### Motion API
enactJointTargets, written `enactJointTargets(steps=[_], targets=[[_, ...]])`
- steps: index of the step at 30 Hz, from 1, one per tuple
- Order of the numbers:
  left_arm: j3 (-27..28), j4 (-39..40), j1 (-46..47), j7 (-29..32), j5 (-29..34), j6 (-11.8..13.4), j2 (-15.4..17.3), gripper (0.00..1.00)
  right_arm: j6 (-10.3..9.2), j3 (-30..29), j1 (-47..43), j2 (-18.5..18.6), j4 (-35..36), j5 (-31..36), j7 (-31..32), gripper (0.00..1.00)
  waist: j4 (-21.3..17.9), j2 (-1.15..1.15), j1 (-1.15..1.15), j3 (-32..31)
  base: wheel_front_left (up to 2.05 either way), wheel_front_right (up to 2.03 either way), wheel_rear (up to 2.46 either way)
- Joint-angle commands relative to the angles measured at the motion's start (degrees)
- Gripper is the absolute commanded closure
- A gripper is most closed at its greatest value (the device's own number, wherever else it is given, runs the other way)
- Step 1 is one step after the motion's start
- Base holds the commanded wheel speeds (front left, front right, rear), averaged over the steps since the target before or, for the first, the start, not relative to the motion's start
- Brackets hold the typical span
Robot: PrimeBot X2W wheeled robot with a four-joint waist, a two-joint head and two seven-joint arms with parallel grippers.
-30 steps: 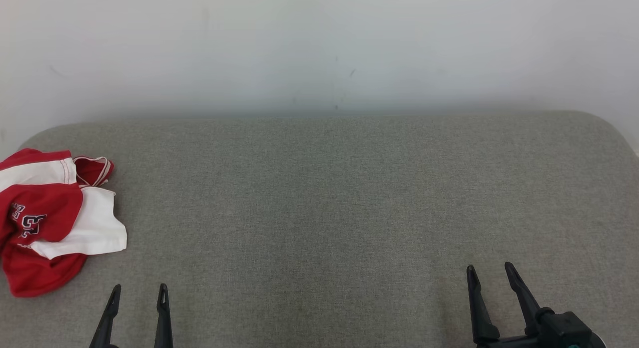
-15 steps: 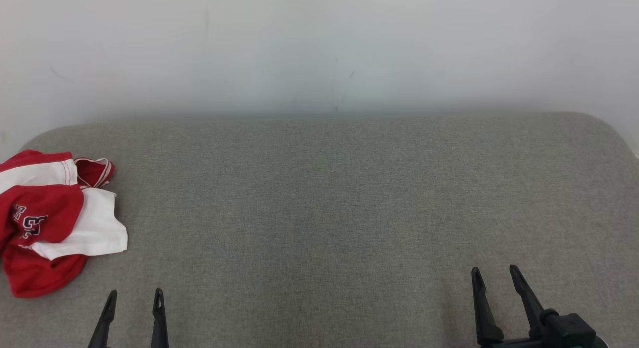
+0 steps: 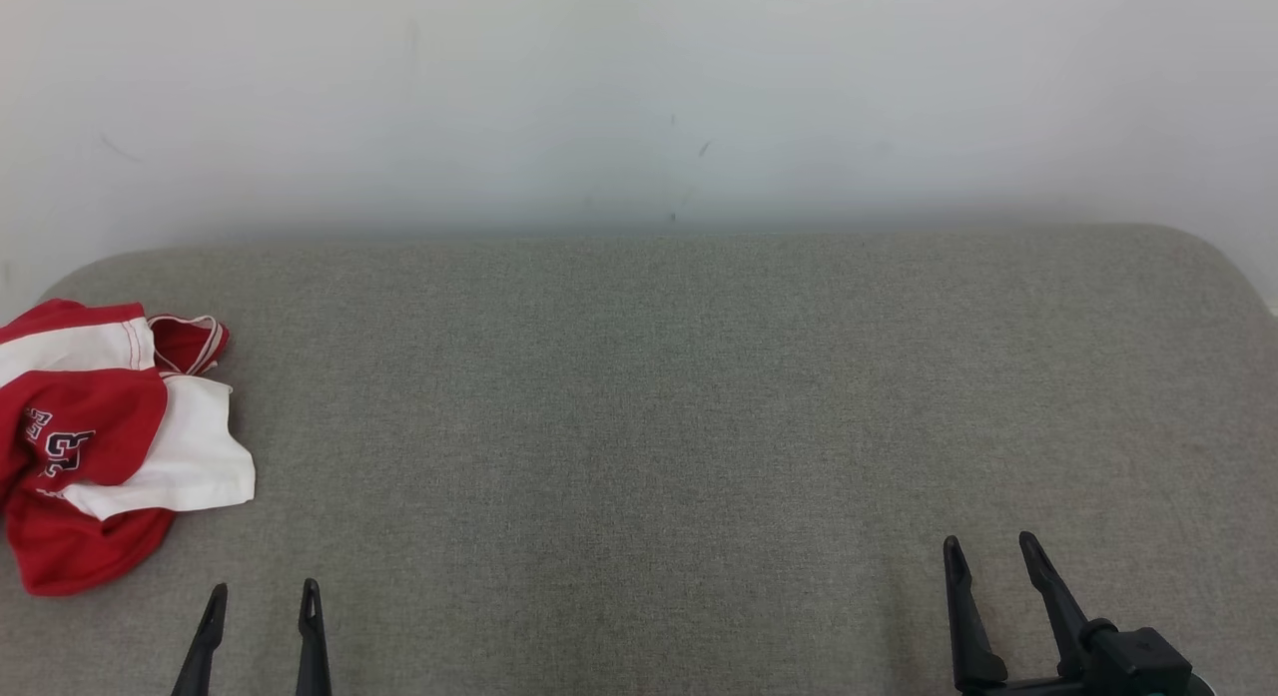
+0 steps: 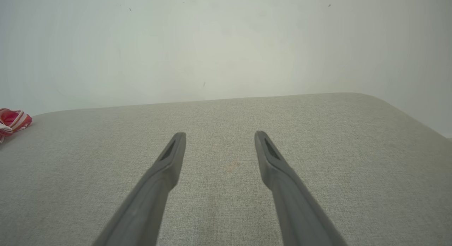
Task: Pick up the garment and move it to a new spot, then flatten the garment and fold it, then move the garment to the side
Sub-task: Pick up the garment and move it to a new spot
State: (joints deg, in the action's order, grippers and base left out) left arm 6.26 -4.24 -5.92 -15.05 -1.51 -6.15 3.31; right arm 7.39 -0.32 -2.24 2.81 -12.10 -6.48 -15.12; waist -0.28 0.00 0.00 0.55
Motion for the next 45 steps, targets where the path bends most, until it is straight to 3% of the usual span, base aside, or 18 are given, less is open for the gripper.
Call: enactJointTargets(steps=[1,15,45], targets=[[0.3,0.1,-0.5,-0.2,0.1,-0.3,-0.2,0.00,0.19,0.0,0.0,0.1,-0.1,0.0,-0.1,0.00,0.0,0.00,0.00,0.0,0.00,0.00,0.00],[0.6,0.0,-0.8,-0.2,0.2,0.0,-0.4,0.00,0.19,0.4,-0.6,0.1,0.0,-0.8,-0.1,0.00,3.4,0.00,0.00,0.2,0.00,0.00,0.00],[2.2,-0.2,-2.5,-0.2,-1.2,1.1,-0.5,0.00,0.19,1.5,-1.4,0.1,-0.5,-0.5,-0.1,0.00,22.0,0.00,0.00,0.3,0.00,0.00,0.00]])
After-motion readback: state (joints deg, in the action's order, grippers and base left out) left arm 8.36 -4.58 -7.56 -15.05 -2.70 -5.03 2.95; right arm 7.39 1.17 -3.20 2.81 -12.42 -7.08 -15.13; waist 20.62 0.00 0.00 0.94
